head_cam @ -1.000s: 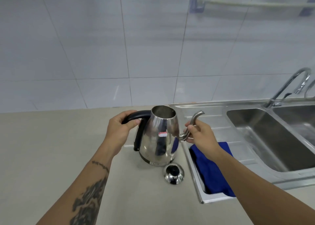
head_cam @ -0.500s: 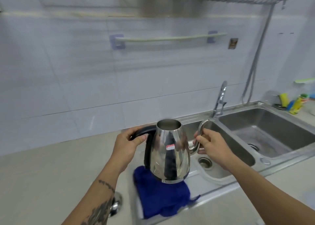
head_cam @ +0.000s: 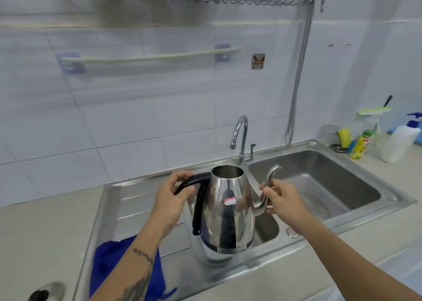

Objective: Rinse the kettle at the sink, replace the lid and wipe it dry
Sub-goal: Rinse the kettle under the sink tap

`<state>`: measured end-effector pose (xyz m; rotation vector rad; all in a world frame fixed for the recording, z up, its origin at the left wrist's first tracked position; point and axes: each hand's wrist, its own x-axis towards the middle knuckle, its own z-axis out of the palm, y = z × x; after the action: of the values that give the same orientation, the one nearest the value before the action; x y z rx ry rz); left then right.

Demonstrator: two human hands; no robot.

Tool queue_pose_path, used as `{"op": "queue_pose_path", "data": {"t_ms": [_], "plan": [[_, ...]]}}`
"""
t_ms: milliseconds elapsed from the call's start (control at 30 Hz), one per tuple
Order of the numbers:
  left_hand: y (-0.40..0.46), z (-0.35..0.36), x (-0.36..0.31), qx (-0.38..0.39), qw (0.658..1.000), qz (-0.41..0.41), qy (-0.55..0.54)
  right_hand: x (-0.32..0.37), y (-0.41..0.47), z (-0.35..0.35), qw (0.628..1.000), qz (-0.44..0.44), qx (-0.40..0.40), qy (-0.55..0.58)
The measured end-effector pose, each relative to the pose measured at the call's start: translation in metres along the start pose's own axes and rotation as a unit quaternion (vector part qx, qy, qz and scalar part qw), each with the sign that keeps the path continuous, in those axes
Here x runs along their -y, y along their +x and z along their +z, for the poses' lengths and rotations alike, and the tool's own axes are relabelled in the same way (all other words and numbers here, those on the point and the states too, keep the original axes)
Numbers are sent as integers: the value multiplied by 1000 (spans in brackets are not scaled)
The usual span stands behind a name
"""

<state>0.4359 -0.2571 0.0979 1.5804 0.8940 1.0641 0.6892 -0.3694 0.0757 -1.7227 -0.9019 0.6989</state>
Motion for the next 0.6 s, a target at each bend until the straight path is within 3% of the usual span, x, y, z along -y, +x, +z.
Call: {"op": "queue_pose_path", "data": {"t_ms": [367,600], "plan": [[53,60,38,5,999,8,48,-22,76,-36,996,57,65,-25],[79,86,51,-64,997,-4,39,-32,135,-47,983,119,140,-24]]}}
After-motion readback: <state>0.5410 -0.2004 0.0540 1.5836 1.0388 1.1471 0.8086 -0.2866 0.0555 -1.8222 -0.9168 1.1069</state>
